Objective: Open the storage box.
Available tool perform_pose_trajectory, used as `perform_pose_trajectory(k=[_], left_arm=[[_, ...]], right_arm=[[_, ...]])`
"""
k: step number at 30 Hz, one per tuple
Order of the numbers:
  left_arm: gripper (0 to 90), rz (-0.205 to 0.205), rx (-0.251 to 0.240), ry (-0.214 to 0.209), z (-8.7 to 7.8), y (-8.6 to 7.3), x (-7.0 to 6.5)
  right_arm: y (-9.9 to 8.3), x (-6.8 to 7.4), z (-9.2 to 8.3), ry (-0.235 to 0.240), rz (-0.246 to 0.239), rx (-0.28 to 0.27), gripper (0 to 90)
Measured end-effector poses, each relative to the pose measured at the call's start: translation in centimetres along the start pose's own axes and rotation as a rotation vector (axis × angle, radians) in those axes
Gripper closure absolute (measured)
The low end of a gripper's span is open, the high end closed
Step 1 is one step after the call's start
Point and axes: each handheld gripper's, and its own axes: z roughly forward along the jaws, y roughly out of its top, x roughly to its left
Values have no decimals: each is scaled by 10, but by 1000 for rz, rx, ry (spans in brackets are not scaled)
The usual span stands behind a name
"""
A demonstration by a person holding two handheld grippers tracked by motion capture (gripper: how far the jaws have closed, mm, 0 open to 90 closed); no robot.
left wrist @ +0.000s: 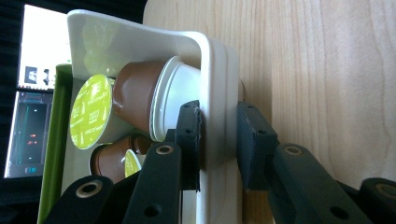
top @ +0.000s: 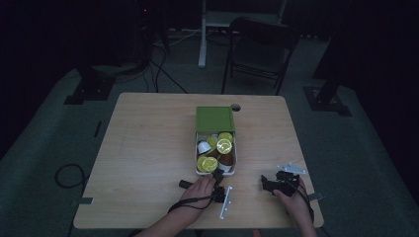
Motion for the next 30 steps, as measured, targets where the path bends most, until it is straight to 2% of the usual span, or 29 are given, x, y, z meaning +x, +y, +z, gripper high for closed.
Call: perform_pose_trajectory(k=[16,19,20,27,30], left_arm=[[734,-12,-9,3,-1,2,-2],[709,-31,-13,-2,-1,2,-1],[709,-56,-22,-11,-2,1,-1],[670,-65,-36,-25,-5,1,-2],[657,-95,-51,-33,-7,0,-1]], right_arm=[[0,0,0,0,0,0,108],[0,0,0,0,0,0,108],[0,0,0,0,0,0,108],[0,0,0,0,0,0,108],[0,0,0,0,-1,0,108]])
